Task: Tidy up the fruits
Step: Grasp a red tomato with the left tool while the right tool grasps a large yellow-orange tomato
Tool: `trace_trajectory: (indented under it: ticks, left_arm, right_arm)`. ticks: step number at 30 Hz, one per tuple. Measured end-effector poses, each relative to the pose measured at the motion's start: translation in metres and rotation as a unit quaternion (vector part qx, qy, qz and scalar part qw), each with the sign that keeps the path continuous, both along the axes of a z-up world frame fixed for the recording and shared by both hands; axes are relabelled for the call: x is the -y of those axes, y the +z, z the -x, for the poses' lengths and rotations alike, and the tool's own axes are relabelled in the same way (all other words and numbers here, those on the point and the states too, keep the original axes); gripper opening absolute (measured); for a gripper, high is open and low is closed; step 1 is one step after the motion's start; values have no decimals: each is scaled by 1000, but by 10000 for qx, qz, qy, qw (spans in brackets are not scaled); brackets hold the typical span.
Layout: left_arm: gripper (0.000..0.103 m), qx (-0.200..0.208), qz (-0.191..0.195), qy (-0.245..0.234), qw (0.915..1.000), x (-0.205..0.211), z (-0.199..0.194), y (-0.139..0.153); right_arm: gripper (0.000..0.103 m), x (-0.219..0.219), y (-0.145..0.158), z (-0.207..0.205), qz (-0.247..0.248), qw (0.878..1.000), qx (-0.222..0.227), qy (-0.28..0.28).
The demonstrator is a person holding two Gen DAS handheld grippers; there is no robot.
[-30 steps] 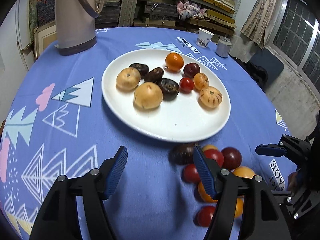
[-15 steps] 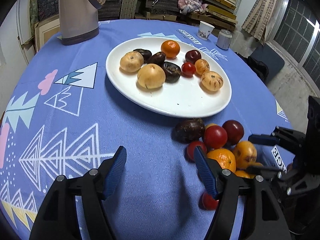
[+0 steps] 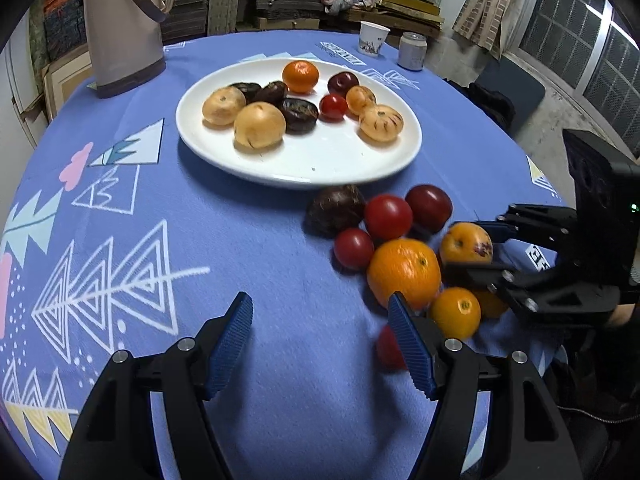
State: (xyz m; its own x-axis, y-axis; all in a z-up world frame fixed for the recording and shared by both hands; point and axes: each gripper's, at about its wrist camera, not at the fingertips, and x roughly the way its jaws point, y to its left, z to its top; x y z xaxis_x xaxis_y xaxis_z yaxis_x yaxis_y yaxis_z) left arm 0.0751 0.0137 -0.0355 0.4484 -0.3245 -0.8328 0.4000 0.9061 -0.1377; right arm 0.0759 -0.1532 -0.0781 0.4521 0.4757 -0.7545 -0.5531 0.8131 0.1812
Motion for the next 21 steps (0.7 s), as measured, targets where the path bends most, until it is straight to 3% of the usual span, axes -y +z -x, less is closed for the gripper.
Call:
trace_trajectory:
  ticks: [9,21]
  left_arm:
    - [73,-49,-9,-121,9999,1,9,-2]
    - [72,-257,-58,-641,9976,27,23,-13]
  right_arm:
    - [42,25,5,-5,-347,9987,-11,-380]
    - [42,36,5,-2,-281,9984,0,-487]
